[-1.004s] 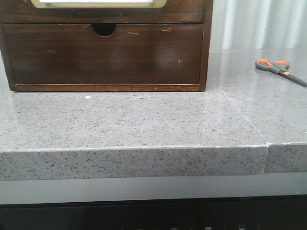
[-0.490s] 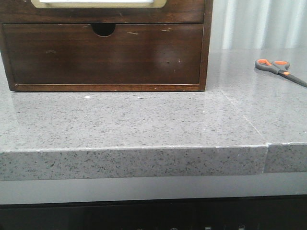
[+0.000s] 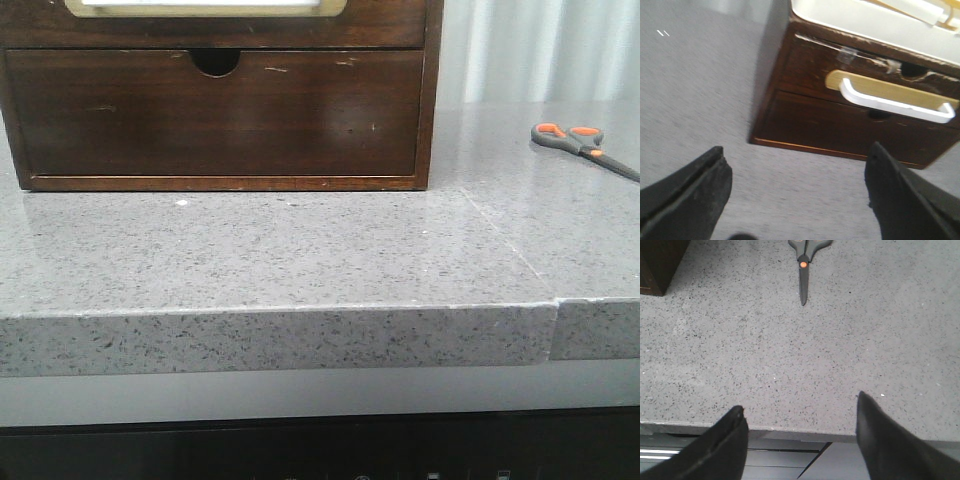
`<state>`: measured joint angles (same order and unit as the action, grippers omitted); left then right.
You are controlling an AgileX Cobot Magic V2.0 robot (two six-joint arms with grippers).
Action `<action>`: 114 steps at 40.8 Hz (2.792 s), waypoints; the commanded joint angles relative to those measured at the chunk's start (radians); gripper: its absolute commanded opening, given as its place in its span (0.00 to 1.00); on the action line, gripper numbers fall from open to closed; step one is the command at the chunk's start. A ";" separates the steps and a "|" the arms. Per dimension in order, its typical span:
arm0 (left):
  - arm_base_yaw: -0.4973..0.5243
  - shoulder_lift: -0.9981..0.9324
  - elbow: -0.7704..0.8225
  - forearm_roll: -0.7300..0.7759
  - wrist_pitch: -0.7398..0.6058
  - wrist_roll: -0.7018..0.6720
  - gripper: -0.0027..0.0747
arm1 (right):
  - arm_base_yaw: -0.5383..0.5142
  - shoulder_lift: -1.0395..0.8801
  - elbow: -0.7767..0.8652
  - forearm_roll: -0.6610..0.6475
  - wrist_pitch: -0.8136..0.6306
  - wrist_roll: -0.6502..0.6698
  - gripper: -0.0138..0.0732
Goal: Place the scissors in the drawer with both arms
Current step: 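Grasp the white drawer handle with the left gripper, then pull the drawer open toward the robot with the left gripper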
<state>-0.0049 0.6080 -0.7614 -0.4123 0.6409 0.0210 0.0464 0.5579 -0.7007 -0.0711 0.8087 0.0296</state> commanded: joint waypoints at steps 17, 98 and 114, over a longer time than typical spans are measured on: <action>-0.005 0.320 -0.024 -0.732 -0.070 0.249 0.74 | -0.001 0.010 -0.028 -0.016 -0.057 -0.010 0.72; -0.005 0.850 -0.181 -1.447 0.393 0.787 0.06 | -0.001 0.010 -0.028 -0.016 -0.055 -0.010 0.72; -0.005 0.641 0.018 -1.447 0.445 0.815 0.06 | -0.001 0.010 -0.028 -0.016 -0.055 -0.010 0.72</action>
<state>-0.0049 1.3458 -0.7492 -1.8206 0.9481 0.7604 0.0464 0.5579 -0.7007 -0.0728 0.8102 0.0296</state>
